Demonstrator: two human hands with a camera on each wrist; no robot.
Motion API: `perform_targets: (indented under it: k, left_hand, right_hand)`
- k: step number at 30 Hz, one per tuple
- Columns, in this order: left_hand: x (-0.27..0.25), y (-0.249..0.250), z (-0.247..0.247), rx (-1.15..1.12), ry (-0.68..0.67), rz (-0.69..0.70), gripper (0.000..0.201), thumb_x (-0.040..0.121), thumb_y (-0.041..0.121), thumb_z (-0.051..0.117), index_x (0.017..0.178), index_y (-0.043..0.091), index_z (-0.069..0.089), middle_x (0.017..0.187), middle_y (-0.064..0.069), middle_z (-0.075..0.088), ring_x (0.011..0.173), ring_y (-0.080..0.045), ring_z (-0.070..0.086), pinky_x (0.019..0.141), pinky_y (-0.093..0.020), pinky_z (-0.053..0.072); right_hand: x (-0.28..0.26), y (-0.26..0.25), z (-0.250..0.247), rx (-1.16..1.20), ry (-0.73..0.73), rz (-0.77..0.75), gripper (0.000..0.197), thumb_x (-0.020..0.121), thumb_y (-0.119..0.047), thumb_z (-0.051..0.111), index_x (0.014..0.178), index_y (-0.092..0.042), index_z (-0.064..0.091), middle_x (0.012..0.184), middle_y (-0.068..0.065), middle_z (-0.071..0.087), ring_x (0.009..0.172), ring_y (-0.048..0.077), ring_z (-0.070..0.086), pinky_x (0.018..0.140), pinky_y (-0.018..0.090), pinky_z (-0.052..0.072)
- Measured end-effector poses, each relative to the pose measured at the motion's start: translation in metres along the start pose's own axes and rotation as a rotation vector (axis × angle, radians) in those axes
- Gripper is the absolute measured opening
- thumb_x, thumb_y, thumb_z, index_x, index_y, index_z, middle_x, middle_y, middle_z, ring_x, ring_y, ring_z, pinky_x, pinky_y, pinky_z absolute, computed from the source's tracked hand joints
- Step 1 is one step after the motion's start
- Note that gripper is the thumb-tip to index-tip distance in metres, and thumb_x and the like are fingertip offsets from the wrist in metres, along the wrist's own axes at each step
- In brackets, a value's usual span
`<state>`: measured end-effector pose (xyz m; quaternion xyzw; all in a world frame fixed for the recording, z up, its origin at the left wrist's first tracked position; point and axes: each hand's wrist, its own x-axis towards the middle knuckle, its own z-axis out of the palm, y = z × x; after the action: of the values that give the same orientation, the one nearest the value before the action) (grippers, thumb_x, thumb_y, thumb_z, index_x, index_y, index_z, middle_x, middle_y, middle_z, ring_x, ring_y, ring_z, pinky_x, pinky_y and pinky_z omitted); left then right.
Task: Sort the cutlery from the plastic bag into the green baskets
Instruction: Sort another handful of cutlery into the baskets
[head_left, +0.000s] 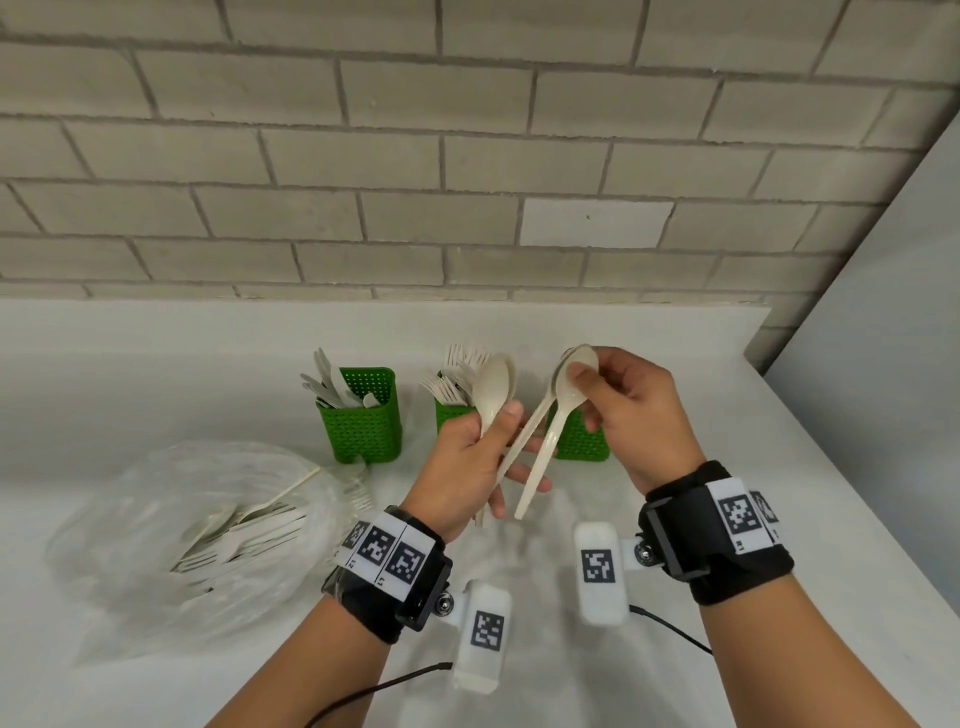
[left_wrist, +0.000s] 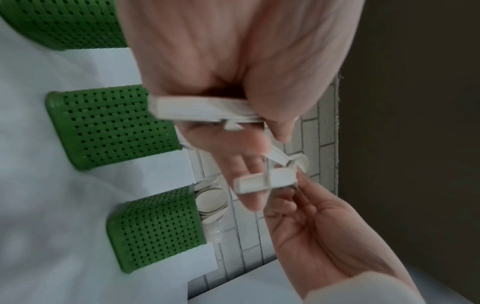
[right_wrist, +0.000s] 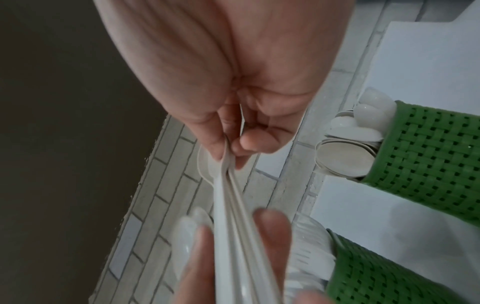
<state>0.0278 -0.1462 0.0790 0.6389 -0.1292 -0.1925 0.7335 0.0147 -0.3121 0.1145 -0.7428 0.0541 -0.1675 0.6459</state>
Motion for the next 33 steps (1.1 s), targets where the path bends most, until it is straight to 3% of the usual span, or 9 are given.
perform_targets:
  k: [4, 7, 12, 15, 19, 27, 29, 31, 33]
  left_hand:
    - [0.002, -0.002, -0.006, -0.001, 0.064, -0.03, 0.058, 0.095, 0.057, 0.034, 0.098, 0.009, 0.066, 0.067, -0.006, 0.062, 0.041, -0.014, 0.051, 0.033, -0.014, 0.022]
    - [0.003, -0.003, -0.007, -0.09, 0.112, -0.086, 0.057, 0.103, 0.051, 0.028, 0.1, 0.007, 0.063, 0.061, -0.005, 0.053, 0.037, -0.013, 0.04, 0.035, -0.014, 0.024]
    - [0.002, -0.003, -0.012, -0.093, 0.114, -0.047, 0.033, 0.105, 0.034, 0.039, 0.1, 0.007, 0.058, 0.06, 0.001, 0.053, 0.038, -0.012, 0.04, 0.036, -0.019, 0.017]
    - [0.003, -0.002, -0.013, -0.069, 0.112, 0.014, 0.02, 0.102, 0.026, 0.048, 0.1, 0.009, 0.058, 0.06, 0.002, 0.054, 0.04, -0.012, 0.041, 0.035, -0.02, 0.022]
    - [0.003, 0.001, -0.015, 0.007, 0.159, 0.046, 0.013, 0.101, 0.025, 0.052, 0.098, 0.015, 0.059, 0.064, -0.001, 0.057, 0.04, -0.013, 0.04, 0.036, -0.018, 0.025]
    - [0.002, 0.005, -0.016, 0.0, 0.253, 0.103, 0.008, 0.098, 0.011, 0.056, 0.096, 0.005, 0.051, 0.07, -0.01, 0.054, 0.044, -0.007, 0.049, 0.037, -0.019, 0.037]
    - [0.004, 0.004, -0.017, -0.004, 0.263, 0.14, 0.012, 0.097, 0.009, 0.057, 0.096, -0.002, 0.052, 0.076, -0.016, 0.06, 0.058, -0.019, 0.058, 0.05, -0.033, 0.053]
    - [0.005, 0.001, -0.018, 0.001, 0.276, 0.17, 0.012, 0.096, 0.007, 0.058, 0.097, -0.005, 0.054, 0.082, -0.018, 0.064, 0.07, -0.026, 0.062, 0.068, -0.048, 0.057]
    - [0.005, 0.0, -0.02, 0.021, 0.262, 0.187, 0.008, 0.097, 0.009, 0.058, 0.097, 0.002, 0.057, 0.085, -0.015, 0.067, 0.074, -0.026, 0.065, 0.069, -0.047, 0.058]
  right_hand:
    - [0.002, -0.003, -0.003, 0.051, 0.017, -0.011, 0.01, 0.094, -0.007, 0.059, 0.09, -0.009, 0.068, 0.068, 0.006, 0.062, 0.055, 0.019, 0.046, 0.052, 0.023, 0.043]
    - [0.001, -0.006, -0.001, 0.078, -0.001, -0.014, 0.011, 0.093, -0.005, 0.06, 0.089, -0.01, 0.068, 0.071, 0.007, 0.064, 0.056, 0.018, 0.049, 0.052, 0.022, 0.045]
    - [-0.003, -0.008, 0.007, 0.085, -0.055, -0.005, 0.009, 0.092, -0.005, 0.062, 0.097, -0.008, 0.069, 0.078, 0.003, 0.07, 0.058, 0.007, 0.058, 0.054, 0.019, 0.05]
    - [-0.007, -0.007, 0.016, 0.061, -0.11, 0.014, 0.011, 0.091, -0.007, 0.063, 0.099, -0.012, 0.07, 0.079, 0.005, 0.072, 0.06, 0.009, 0.06, 0.057, 0.02, 0.052]
    - [-0.01, -0.006, 0.025, 0.025, -0.153, 0.007, 0.012, 0.092, -0.01, 0.063, 0.098, -0.015, 0.072, 0.089, 0.023, 0.071, 0.068, 0.021, 0.061, 0.063, 0.026, 0.054]
    - [-0.009, -0.008, 0.031, 0.081, -0.162, 0.011, 0.015, 0.09, -0.003, 0.063, 0.101, -0.012, 0.069, 0.087, 0.018, 0.071, 0.067, 0.009, 0.066, 0.06, 0.02, 0.054]
    - [-0.008, -0.006, 0.033, 0.091, -0.152, 0.018, 0.014, 0.09, -0.003, 0.064, 0.101, -0.009, 0.069, 0.089, 0.018, 0.071, 0.07, 0.011, 0.068, 0.061, 0.02, 0.055]
    - [-0.008, -0.005, 0.033, 0.099, -0.168, 0.035, 0.014, 0.089, -0.002, 0.064, 0.101, -0.006, 0.069, 0.091, 0.018, 0.071, 0.073, 0.012, 0.07, 0.062, 0.021, 0.055]
    - [-0.007, -0.003, 0.034, 0.098, -0.183, 0.047, 0.015, 0.089, -0.001, 0.064, 0.103, -0.005, 0.068, 0.092, 0.019, 0.071, 0.073, 0.012, 0.069, 0.062, 0.021, 0.055]
